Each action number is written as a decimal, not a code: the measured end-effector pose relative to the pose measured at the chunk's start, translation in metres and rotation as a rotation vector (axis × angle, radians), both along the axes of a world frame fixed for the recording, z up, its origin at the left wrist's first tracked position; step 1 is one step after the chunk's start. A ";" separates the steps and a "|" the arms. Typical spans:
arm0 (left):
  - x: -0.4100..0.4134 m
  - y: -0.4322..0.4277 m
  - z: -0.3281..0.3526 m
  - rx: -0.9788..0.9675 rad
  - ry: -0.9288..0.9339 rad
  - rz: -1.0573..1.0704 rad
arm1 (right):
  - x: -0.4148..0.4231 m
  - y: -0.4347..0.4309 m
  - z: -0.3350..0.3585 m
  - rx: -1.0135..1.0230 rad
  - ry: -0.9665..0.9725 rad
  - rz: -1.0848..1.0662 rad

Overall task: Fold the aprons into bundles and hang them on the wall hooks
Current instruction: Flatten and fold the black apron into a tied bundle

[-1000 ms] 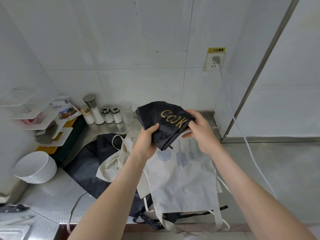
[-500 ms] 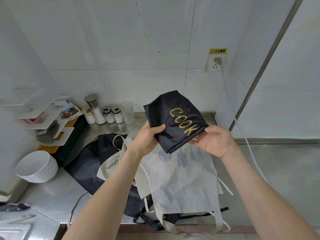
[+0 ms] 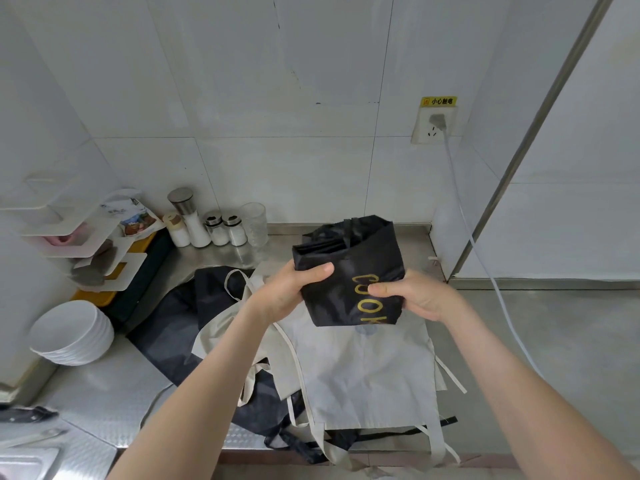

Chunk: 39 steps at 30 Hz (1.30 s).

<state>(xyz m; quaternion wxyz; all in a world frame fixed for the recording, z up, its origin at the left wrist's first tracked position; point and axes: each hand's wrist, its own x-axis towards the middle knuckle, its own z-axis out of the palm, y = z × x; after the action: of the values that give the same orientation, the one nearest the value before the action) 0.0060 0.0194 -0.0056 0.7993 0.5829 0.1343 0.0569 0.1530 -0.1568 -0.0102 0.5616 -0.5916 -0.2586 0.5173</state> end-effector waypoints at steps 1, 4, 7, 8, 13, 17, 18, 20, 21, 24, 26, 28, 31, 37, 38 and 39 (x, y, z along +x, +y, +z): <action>-0.001 0.000 0.000 0.042 0.018 0.023 | 0.000 -0.001 0.000 0.005 0.023 0.022; -0.004 -0.001 0.001 0.212 0.113 0.034 | 0.009 -0.003 0.003 0.144 0.074 -0.069; -0.004 -0.003 -0.002 0.330 0.213 -0.047 | 0.010 0.002 0.017 0.112 -0.347 -0.063; -0.004 -0.004 -0.002 0.343 0.235 -0.054 | 0.008 0.006 0.020 0.064 -0.471 -0.007; 0.001 -0.008 -0.002 0.354 0.248 -0.025 | 0.000 0.018 0.019 -0.214 -0.770 0.139; -0.001 -0.004 -0.007 0.375 0.301 0.074 | 0.000 0.014 0.019 -0.297 -0.842 0.020; -0.002 -0.003 -0.009 0.376 0.313 0.091 | 0.001 0.012 0.020 -0.308 -0.857 0.009; -0.003 -0.001 -0.010 0.375 0.329 0.143 | 0.003 0.009 0.021 -0.321 -0.892 -0.021; -0.003 -0.001 -0.011 0.378 0.335 0.185 | 0.006 0.008 0.021 -0.320 -0.911 -0.043; -0.004 -0.001 -0.013 0.419 0.348 0.317 | 0.015 0.004 0.016 -0.307 -0.931 -0.132; -0.003 -0.001 -0.013 0.460 0.358 0.342 | 0.021 0.001 0.014 -0.297 -0.918 -0.192; -0.002 -0.001 -0.013 0.472 0.357 0.334 | 0.025 -0.002 0.013 -0.295 -0.933 -0.224; -0.001 -0.001 -0.012 0.454 0.346 0.281 | 0.031 -0.003 0.011 -0.299 -0.987 -0.286; 0.002 -0.005 -0.008 0.468 0.334 -0.016 | 0.024 0.001 0.022 -0.187 -0.903 -0.190; 0.003 -0.009 -0.005 0.489 0.333 -0.057 | 0.020 0.004 0.024 -0.177 -0.893 -0.139; 0.006 -0.013 -0.002 0.508 0.332 -0.095 | 0.016 0.007 0.026 -0.168 -0.891 -0.099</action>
<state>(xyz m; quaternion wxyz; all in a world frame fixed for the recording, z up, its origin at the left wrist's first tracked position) 0.0118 0.0068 -0.0080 0.5970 0.7710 0.2170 -0.0447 0.1687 -0.1496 0.0162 0.3697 -0.8116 -0.4036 0.2041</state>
